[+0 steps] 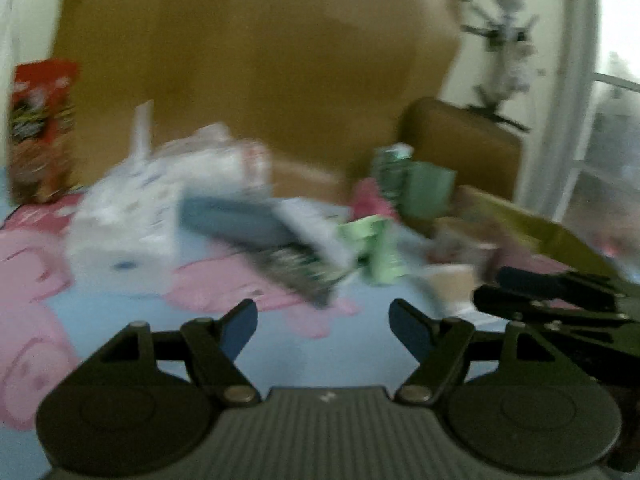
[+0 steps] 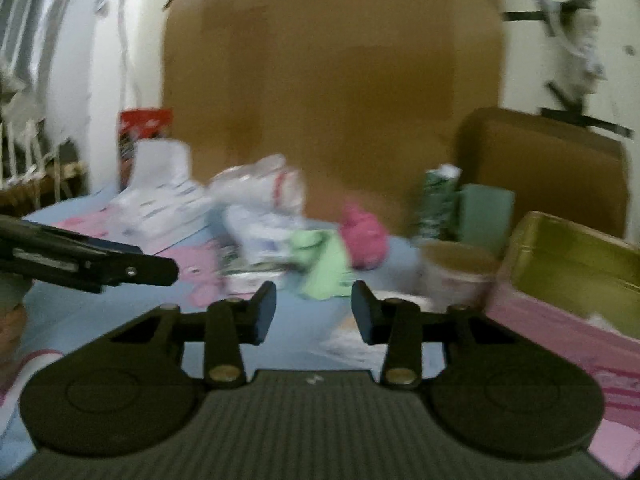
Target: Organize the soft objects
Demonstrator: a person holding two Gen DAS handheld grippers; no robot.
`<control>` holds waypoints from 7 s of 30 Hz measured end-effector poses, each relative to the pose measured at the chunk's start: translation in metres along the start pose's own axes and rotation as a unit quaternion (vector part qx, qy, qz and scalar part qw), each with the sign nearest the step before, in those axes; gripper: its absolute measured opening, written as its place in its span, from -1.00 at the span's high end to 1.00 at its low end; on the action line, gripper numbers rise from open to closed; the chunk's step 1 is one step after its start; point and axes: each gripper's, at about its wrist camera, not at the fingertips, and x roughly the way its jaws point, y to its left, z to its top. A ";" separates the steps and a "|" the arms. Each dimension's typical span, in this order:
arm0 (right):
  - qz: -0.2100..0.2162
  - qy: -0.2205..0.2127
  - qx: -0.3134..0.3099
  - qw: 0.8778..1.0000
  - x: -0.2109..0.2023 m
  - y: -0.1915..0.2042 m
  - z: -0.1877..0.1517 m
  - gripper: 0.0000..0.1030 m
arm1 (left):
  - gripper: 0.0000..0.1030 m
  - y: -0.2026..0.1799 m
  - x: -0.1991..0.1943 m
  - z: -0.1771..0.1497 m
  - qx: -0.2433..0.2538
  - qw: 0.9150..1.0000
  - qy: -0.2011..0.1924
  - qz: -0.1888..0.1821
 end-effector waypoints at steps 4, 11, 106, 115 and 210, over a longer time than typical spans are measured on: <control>0.018 0.023 -0.016 0.999 0.015 0.019 0.003 0.14 | -0.44 0.026 0.000 -0.002 -0.061 0.998 -0.004 -0.005; 0.029 0.059 -0.013 0.998 0.034 0.036 -0.005 0.13 | -0.46 0.037 0.004 -0.002 -0.094 0.995 -0.002 -0.012; -0.180 -0.029 0.027 0.983 -0.055 -0.171 -0.007 -0.23 | -0.17 -0.279 0.111 0.066 0.109 0.963 0.027 -0.245; -0.279 -0.007 0.094 0.956 -0.046 -0.211 -0.028 -0.61 | -0.29 -0.296 0.138 0.050 0.132 0.962 0.052 -0.234; -0.096 0.111 -0.117 0.982 0.092 0.008 0.003 0.73 | -0.68 0.004 0.033 0.007 -0.086 0.996 -0.011 0.004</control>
